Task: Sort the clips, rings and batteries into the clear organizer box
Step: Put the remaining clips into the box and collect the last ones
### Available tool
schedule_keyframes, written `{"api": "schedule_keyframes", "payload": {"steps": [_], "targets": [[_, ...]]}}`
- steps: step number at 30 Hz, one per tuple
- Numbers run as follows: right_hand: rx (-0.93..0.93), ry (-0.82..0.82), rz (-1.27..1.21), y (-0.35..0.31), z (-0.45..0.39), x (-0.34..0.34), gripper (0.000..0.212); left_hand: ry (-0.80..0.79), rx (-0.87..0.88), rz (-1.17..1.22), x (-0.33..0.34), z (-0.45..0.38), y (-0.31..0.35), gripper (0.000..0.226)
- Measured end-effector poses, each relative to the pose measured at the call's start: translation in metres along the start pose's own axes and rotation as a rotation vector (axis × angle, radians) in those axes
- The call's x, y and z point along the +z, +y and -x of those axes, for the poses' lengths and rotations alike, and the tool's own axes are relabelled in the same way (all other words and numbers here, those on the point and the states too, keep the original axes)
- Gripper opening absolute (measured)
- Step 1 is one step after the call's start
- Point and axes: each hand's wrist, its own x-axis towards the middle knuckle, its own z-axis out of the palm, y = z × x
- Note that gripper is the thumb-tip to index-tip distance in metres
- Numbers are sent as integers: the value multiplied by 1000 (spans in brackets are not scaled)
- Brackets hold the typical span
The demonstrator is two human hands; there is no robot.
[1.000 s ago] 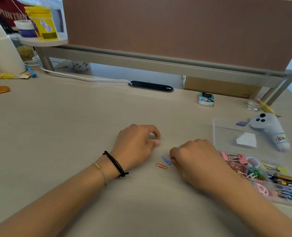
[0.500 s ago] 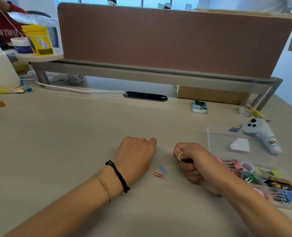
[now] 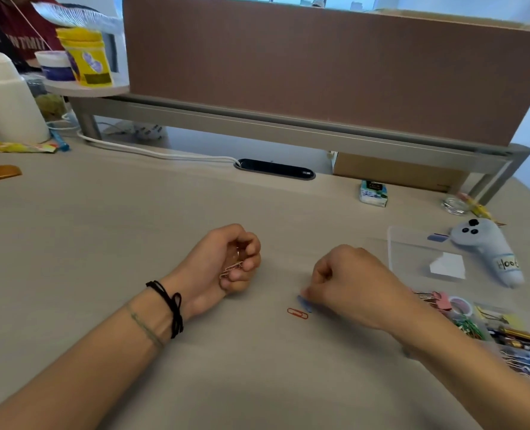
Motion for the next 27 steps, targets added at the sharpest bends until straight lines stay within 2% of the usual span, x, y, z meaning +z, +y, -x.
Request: {"api": "schedule_keyframes", "payload": {"steps": [2, 5, 8, 10, 14, 16, 18, 21, 23, 27], "targets": [[-28, 79, 218, -10, 0, 1, 20, 42, -5, -47, 0, 0, -1, 33], [-112, 60, 405, -20, -1, 3, 22, 180, 57, -193, 2, 1, -3, 41], [-165, 14, 501, -29, 0, 5, 45, 289, 151, -283, 2, 3, -4, 42], [-208, 33, 562, -34, 3, 6, 50, 296, 214, -351, 4, 5, -4, 39], [-177, 33, 559, -22, 2, 3, 35, 225, 430, -785, 14, 12, -14, 17], [-92, -32, 329, -7, 0, -3, 21, 154, 503, -948, 20, 15, -23, 10], [-22, -64, -28, 8, 0, -8, 18, 111, 521, -1110, 24, 17, -30, 10], [130, -50, -740, 26, 12, -2, 21, 108, 465, -1425, 36, 16, -38, 20], [168, -125, -1158, 30, 18, 3, 20, 130, 453, -1563, 39, 16, -39, 21], [96, -228, -1542, 34, 24, 3, 21, 138, 496, -1811, 44, 14, -37, 11]]}}
